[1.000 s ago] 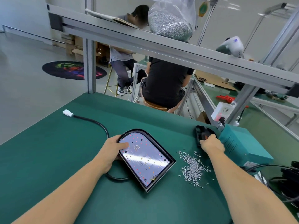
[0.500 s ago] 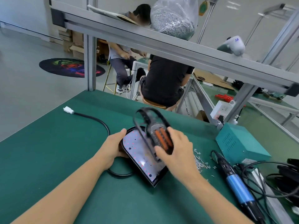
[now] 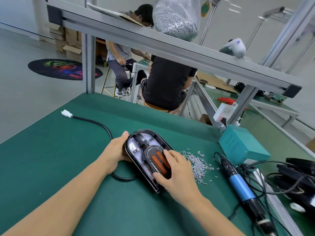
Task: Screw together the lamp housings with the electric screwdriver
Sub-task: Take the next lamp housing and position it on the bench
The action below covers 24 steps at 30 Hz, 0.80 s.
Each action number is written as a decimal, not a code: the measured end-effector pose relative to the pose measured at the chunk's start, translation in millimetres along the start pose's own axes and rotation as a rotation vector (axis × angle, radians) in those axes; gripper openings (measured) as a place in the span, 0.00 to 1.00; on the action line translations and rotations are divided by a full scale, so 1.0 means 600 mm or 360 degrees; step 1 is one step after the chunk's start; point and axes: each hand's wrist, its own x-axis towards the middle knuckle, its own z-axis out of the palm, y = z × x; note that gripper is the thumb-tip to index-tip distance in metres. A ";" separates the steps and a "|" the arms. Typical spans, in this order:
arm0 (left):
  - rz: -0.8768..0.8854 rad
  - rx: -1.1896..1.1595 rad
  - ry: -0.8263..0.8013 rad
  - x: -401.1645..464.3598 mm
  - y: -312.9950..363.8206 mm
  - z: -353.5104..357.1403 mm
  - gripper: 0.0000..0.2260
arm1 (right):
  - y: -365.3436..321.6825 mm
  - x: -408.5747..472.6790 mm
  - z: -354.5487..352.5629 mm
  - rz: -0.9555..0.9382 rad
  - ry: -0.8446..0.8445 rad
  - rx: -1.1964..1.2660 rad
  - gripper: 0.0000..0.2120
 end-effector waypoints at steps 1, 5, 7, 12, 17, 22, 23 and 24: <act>-0.0003 0.0011 -0.0016 0.000 0.000 0.000 0.24 | 0.000 -0.001 0.001 0.0018 -0.0005 0.0008 0.35; 0.0025 0.0143 -0.0086 -0.002 0.001 0.000 0.21 | 0.001 0.003 0.002 0.0037 -0.0029 0.0003 0.35; 0.0046 0.0167 -0.0084 -0.003 0.002 -0.004 0.16 | -0.002 0.008 0.001 0.0031 -0.0056 -0.0031 0.35; -0.0011 0.0170 -0.0048 0.003 0.013 0.001 0.11 | -0.011 0.007 -0.003 0.0020 -0.0053 -0.0115 0.34; -0.0087 0.0226 -0.0060 0.012 0.013 0.016 0.10 | -0.025 -0.017 -0.001 0.0023 0.0054 -0.0262 0.32; 0.0090 0.1025 0.0075 0.023 0.011 0.016 0.12 | -0.032 -0.035 0.008 0.0053 0.0040 -0.0254 0.31; 0.0145 0.1192 0.0113 0.025 0.011 0.013 0.12 | -0.035 -0.036 0.010 0.0031 0.0061 -0.0236 0.29; 0.0195 0.1353 0.0144 0.027 0.011 0.010 0.12 | -0.038 -0.037 0.012 0.0011 0.0083 -0.0221 0.27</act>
